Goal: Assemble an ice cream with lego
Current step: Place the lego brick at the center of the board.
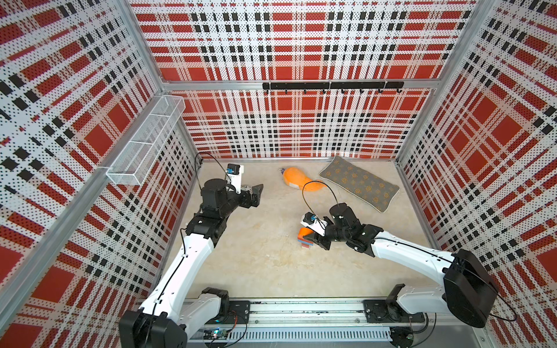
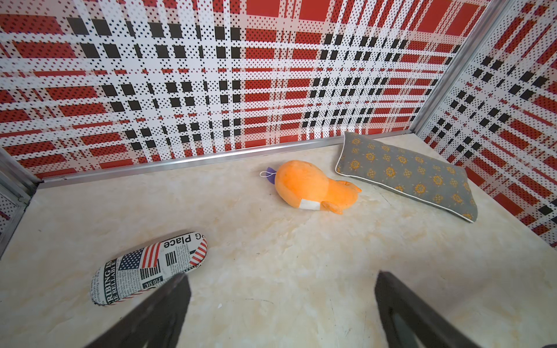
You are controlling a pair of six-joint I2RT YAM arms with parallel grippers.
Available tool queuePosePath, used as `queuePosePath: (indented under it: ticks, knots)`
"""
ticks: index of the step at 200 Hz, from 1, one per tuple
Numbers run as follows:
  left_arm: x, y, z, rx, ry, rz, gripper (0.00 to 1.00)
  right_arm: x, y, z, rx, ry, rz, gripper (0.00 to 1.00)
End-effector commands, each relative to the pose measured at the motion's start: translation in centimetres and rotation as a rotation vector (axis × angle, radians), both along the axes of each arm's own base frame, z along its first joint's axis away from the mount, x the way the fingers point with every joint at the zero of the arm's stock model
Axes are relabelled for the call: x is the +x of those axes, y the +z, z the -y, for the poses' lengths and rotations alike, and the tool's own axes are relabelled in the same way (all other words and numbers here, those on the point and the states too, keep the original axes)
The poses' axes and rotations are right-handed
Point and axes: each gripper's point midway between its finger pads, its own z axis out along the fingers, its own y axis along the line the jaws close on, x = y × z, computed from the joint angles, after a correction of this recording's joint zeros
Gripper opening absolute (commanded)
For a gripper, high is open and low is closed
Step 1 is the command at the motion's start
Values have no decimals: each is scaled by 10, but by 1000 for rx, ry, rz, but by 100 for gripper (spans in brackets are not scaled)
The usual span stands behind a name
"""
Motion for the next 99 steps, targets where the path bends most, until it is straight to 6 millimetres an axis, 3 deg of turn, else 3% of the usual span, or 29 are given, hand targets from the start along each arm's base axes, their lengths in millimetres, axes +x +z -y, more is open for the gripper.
queuePosePath:
  ticks: [1, 62, 99]
  knots:
    - [2, -2, -4, 9, 7, 7, 99, 7, 4, -7, 30, -29, 31, 18]
    - [1, 0, -3, 6, 3, 9, 99, 14, -2, -4, 13, -81, 42, 19]
    - [1, 0, -2, 5, 0, 9, 100, 13, -1, 1, 1, -98, 40, 26]
